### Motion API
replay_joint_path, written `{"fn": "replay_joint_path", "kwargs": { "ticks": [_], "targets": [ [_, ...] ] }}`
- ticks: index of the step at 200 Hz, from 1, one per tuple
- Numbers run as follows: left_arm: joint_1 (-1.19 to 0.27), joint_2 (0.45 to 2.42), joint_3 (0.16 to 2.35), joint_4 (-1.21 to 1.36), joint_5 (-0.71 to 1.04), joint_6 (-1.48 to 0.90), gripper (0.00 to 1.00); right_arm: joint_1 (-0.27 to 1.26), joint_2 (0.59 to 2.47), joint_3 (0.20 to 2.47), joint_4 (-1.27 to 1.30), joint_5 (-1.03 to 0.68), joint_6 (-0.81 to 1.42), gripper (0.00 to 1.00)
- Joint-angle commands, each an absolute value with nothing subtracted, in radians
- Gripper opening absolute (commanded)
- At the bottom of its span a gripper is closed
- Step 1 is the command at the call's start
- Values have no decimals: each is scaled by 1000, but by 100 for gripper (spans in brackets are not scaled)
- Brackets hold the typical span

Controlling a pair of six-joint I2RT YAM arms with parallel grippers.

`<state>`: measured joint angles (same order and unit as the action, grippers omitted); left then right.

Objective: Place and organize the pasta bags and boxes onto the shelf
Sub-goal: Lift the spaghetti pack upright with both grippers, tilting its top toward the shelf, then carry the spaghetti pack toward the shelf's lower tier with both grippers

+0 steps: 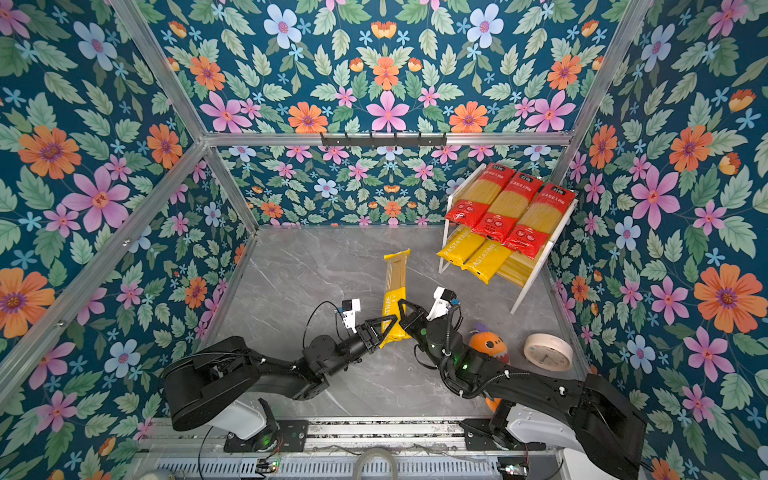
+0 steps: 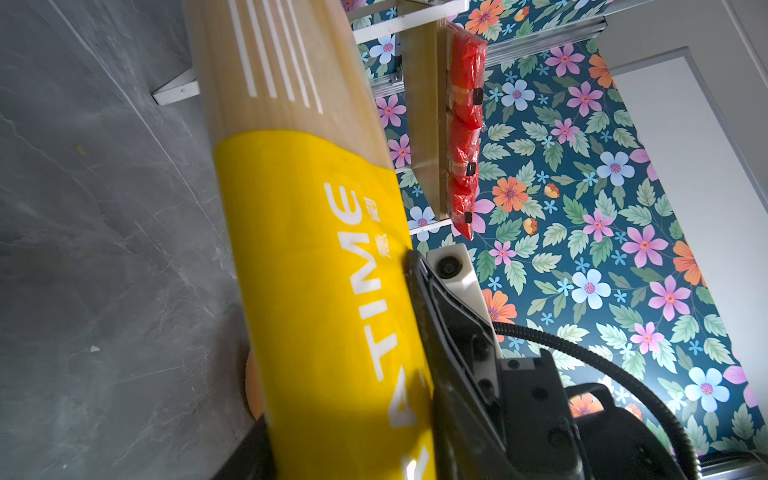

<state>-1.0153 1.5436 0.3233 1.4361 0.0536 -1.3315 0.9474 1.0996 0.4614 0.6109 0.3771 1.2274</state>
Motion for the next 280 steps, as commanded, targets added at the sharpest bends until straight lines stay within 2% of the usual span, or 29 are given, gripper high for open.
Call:
{"fn": "replay_joint_path", "kwargs": {
  "ticks": [1,19,43,77,108,136,176,202,216,242,280],
  "targets": [
    [-1015,1535,320,1525,46,-1310,45,948,1082,447,702,366,1252,0],
    [-1015,1518,320,1506,51,-1294,39,949,1067,443,663,355,1249,0],
    [-1015,1492,325,1465,65,-1274,28,946,1046,436,593,341,1230,12],
    [-1012,1437,321,1397,92,-1226,14,890,1000,371,543,234,1230,36],
    [-1007,1378,338,1277,165,-1162,12,763,942,358,460,-11,1157,62],
    [-999,1329,382,1133,269,-1092,13,657,905,366,410,-227,1088,72],
    [-996,1339,427,1154,431,-1078,14,579,883,368,435,-369,1028,73],
    [-996,1363,445,1164,506,-1084,15,535,888,383,519,-470,1020,69],
    [-995,1374,448,1173,525,-1085,16,532,885,395,531,-479,1011,62],
    [-986,1378,454,1171,530,-1091,17,532,899,357,642,-448,1058,43],
    [-971,1334,449,1158,499,-1118,28,531,905,300,813,-353,1153,23]
  ]
}}
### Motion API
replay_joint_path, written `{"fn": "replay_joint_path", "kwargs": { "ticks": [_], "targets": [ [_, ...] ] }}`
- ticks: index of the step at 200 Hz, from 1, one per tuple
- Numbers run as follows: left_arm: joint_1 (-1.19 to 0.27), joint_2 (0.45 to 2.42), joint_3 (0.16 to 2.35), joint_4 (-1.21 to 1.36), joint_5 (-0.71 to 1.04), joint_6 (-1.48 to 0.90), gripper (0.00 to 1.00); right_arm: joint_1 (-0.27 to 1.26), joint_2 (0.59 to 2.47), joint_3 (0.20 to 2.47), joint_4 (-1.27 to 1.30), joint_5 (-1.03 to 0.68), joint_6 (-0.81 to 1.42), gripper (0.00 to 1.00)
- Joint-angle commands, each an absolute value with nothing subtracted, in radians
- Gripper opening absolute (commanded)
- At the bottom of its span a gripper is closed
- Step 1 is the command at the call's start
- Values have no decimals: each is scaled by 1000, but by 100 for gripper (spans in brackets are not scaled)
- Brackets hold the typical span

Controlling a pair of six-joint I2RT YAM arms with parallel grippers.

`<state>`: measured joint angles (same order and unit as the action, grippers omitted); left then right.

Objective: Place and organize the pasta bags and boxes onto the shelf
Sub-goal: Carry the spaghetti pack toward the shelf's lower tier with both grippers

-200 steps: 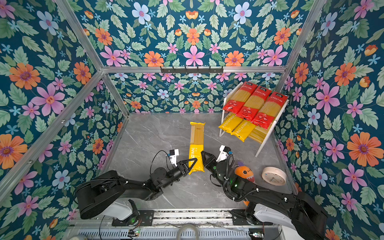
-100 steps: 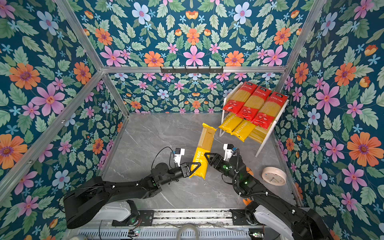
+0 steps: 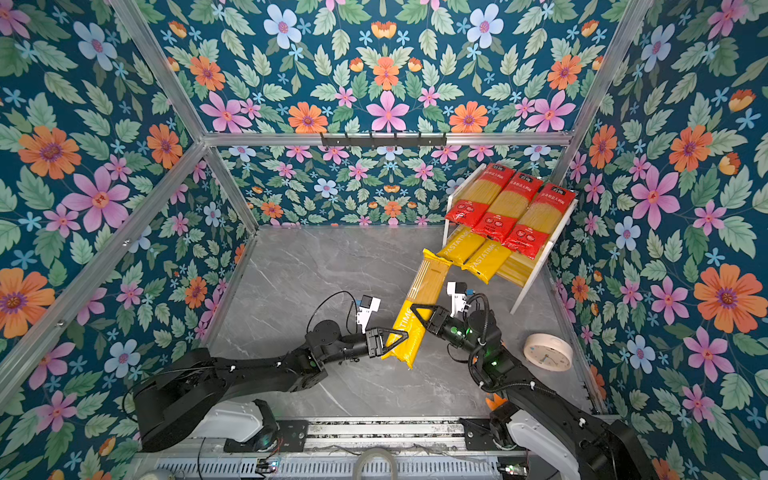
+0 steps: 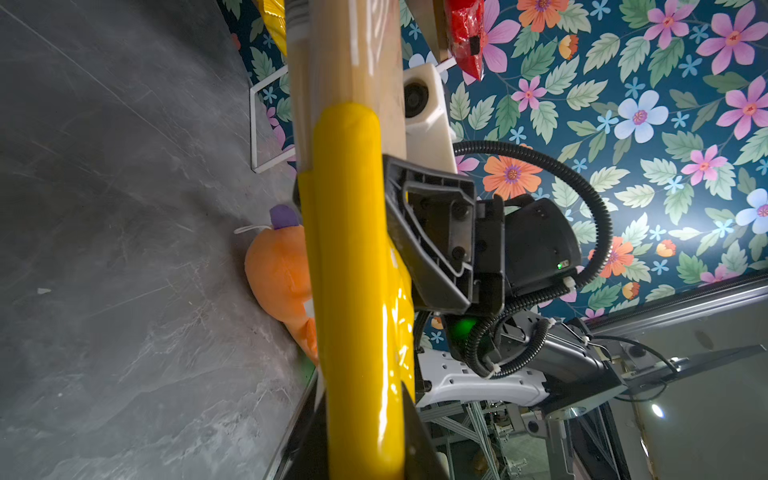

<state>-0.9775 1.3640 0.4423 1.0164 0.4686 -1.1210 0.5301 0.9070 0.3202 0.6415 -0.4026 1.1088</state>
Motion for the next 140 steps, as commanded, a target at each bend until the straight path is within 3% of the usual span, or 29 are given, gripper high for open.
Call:
{"fn": "replay_joint_path", "kwargs": {
  "ticks": [1,39,65,104,140],
  "targets": [
    [-971,1332,448,1158,496,-1118,28,531,904,299,815,-351,1155,22],
    [-972,1313,393,1285,388,-1164,54,532,859,307,816,-247,1187,12],
    [-1000,1374,351,1433,291,-1201,63,532,826,304,813,-138,1233,10],
    [-1052,1524,404,1541,211,-1246,64,534,812,301,789,-52,1274,8],
    [-1052,1601,418,1575,104,-1286,48,533,783,284,734,-14,1286,9]
  ]
}}
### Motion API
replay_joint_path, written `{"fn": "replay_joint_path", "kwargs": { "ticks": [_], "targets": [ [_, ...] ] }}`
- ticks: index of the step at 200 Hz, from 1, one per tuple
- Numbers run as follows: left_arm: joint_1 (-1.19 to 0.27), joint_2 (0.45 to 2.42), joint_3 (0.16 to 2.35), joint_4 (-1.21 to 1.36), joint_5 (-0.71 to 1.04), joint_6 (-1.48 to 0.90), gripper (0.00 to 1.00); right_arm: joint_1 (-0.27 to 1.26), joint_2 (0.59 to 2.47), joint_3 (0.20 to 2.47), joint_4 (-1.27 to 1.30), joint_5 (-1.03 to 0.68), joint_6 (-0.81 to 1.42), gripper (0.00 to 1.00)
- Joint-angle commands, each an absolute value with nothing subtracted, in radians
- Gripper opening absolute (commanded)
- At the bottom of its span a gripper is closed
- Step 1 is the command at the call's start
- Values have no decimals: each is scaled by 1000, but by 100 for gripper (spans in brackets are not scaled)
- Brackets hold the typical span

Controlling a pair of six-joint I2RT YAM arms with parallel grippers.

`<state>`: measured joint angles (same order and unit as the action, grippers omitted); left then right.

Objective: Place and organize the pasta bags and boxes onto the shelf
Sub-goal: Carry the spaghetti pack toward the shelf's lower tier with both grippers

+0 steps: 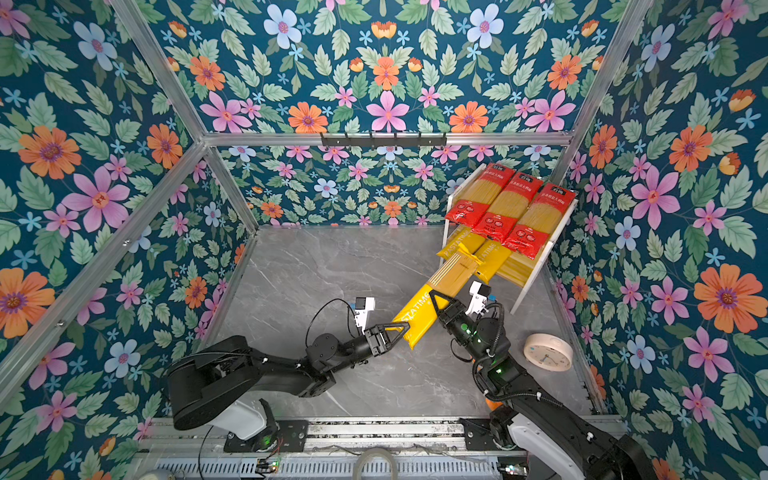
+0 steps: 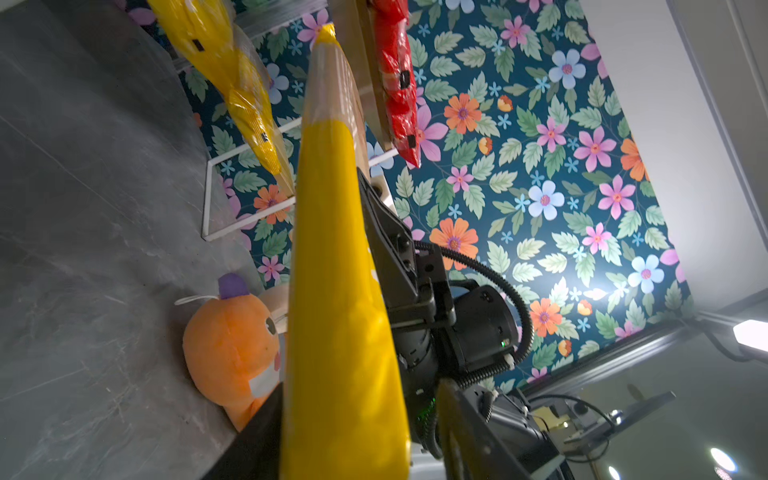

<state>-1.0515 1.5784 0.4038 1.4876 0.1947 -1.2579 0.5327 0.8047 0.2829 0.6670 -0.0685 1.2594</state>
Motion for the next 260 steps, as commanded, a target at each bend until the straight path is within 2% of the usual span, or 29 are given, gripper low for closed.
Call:
{"fn": "replay_joint_path", "kwargs": {
  "ticks": [1,25,54,74,125,134,157,189,213,260],
  "targets": [
    [-1051,1602,420,1573,103,-1286,48,533,782,285,731,-14,1286,9],
    [-1052,1623,448,1533,83,-1305,42,533,764,282,694,-10,1279,12],
    [-1056,1644,492,1488,111,-1314,48,534,741,266,678,29,1267,13],
    [-1069,1658,524,1445,132,-1313,47,533,719,262,652,56,1254,13],
    [-1080,1702,557,1441,160,-1331,25,533,675,264,581,83,1242,14],
    [-1078,1707,565,1438,161,-1331,22,533,671,267,565,81,1240,17],
    [-1067,1716,574,1450,148,-1335,16,533,654,289,477,67,1228,37],
    [-1026,1701,552,1505,117,-1353,10,533,632,290,419,34,1232,50],
    [-1018,1672,567,1444,115,-1310,8,540,630,308,360,-8,1232,55],
    [-997,1668,569,1443,98,-1306,4,667,564,394,160,-6,1112,58]
  ]
}}
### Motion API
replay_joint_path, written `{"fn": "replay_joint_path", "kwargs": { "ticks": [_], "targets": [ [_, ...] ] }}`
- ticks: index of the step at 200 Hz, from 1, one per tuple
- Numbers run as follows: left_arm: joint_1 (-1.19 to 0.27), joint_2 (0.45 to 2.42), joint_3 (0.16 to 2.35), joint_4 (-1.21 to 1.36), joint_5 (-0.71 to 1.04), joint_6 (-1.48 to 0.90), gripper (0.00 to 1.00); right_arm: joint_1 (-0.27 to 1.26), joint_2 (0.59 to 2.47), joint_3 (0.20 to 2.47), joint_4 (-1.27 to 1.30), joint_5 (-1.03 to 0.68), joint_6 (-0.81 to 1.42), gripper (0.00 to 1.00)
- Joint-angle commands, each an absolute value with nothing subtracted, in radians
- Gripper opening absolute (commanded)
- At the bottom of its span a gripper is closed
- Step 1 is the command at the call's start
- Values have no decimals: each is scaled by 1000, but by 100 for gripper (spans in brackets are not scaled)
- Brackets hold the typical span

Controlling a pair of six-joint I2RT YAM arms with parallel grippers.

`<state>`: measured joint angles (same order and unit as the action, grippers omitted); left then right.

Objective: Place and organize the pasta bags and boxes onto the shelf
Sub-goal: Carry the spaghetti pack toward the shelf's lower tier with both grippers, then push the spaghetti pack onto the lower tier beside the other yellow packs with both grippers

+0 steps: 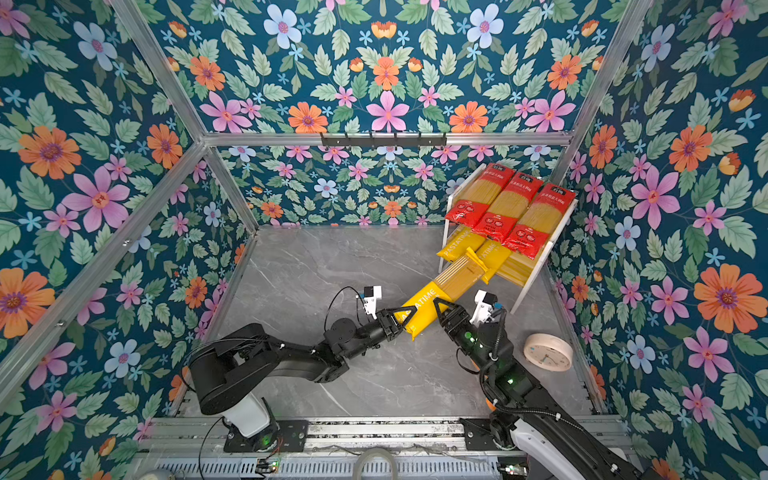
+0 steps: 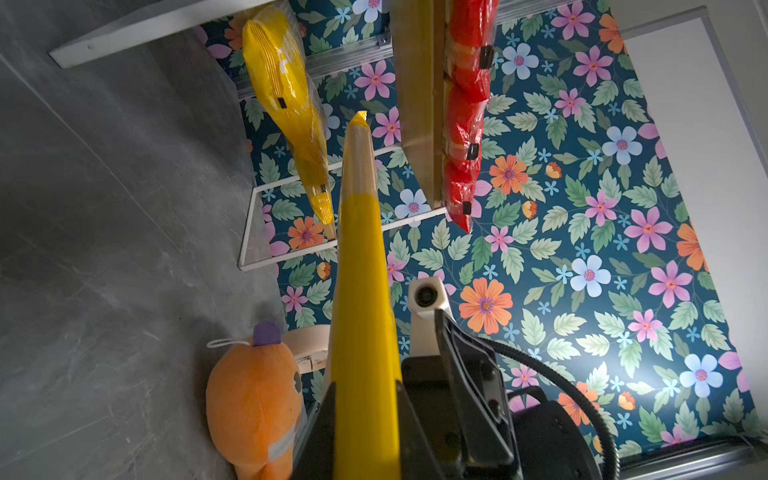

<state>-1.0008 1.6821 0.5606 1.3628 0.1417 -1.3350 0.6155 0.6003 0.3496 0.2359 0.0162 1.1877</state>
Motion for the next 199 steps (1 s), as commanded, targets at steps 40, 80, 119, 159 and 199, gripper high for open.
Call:
{"fn": "replay_joint_path", "kwargs": {
  "ticks": [40,80,119,159,199],
  "targets": [
    [-991,1661,585,1429,5,-1281,0,678,529,396,121,-13,1126,58],
    [-996,1719,694,1396,23,-1270,0,687,593,502,120,-69,1074,57],
    [-1033,1784,796,1406,38,-1263,0,695,708,594,193,-121,1060,57],
    [-1067,1884,922,1398,33,-1273,0,742,819,688,273,-115,1037,56],
    [-1064,1966,1027,1355,24,-1263,0,746,787,816,59,-1,895,56]
  ]
}}
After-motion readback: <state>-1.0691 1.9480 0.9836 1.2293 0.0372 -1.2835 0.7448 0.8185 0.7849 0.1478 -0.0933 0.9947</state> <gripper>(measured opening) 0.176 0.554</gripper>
